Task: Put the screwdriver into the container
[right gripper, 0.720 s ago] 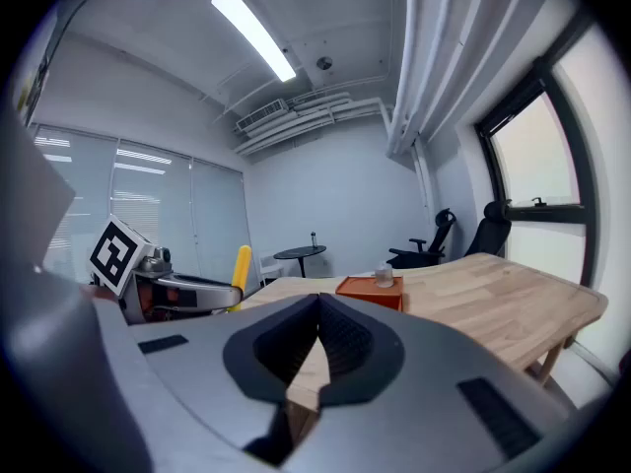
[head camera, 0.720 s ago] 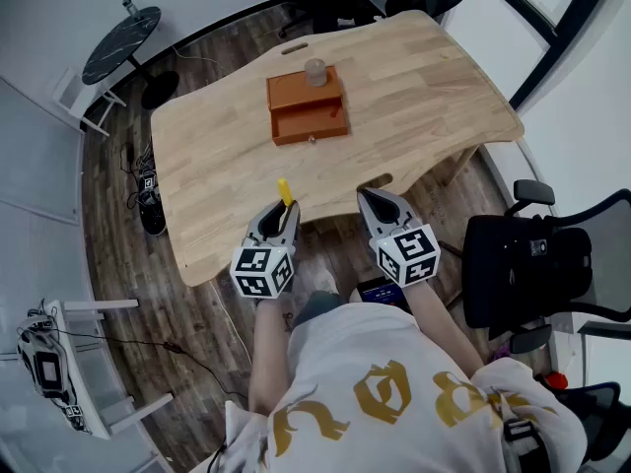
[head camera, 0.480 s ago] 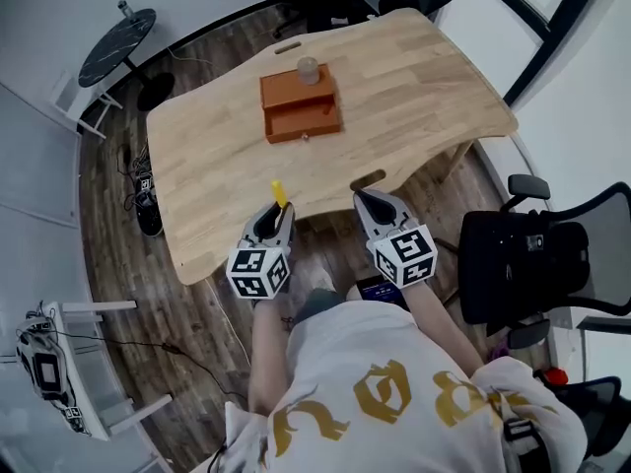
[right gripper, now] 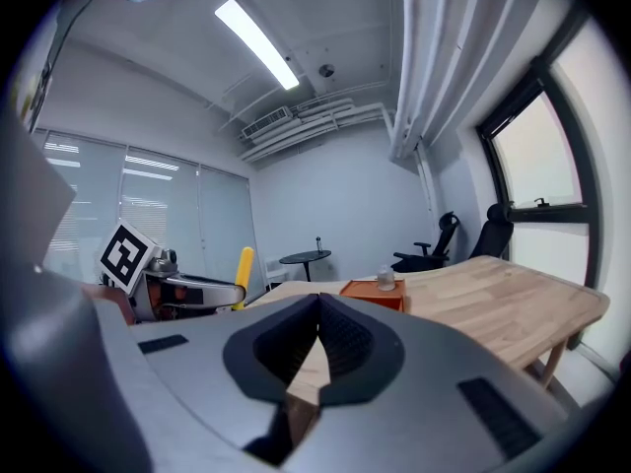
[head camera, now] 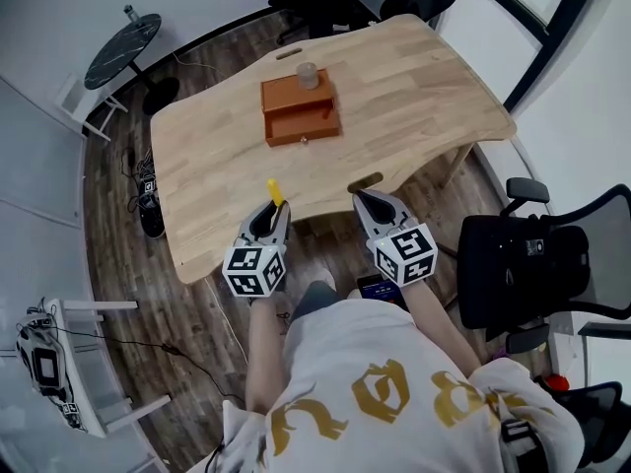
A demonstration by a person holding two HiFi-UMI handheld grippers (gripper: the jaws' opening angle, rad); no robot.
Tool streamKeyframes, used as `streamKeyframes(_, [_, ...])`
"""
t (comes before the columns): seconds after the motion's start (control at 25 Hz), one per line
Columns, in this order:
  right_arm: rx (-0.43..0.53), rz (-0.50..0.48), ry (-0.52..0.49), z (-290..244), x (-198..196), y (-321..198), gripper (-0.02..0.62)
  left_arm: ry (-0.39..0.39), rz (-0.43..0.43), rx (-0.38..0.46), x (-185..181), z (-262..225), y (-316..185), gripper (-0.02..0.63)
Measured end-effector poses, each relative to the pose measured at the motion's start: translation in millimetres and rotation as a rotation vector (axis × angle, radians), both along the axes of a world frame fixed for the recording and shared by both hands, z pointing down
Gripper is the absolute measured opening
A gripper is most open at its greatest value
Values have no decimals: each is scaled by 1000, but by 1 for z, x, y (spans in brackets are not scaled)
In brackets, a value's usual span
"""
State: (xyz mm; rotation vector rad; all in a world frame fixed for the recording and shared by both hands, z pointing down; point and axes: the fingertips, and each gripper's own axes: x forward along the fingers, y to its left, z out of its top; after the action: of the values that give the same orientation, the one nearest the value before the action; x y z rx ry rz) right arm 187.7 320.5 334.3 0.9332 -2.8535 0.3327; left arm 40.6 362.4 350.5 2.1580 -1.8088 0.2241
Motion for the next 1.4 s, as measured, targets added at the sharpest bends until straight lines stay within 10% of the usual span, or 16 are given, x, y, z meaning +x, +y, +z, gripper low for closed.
streamKeyframes(0.56, [-37, 9, 8, 19, -30, -50, 11, 12, 9, -23, -31, 16, -46, 77])
streamKeyframes(1.4, [-159, 125, 108, 61, -170, -251, 11, 84, 126, -110, -179, 46, -265, 78])
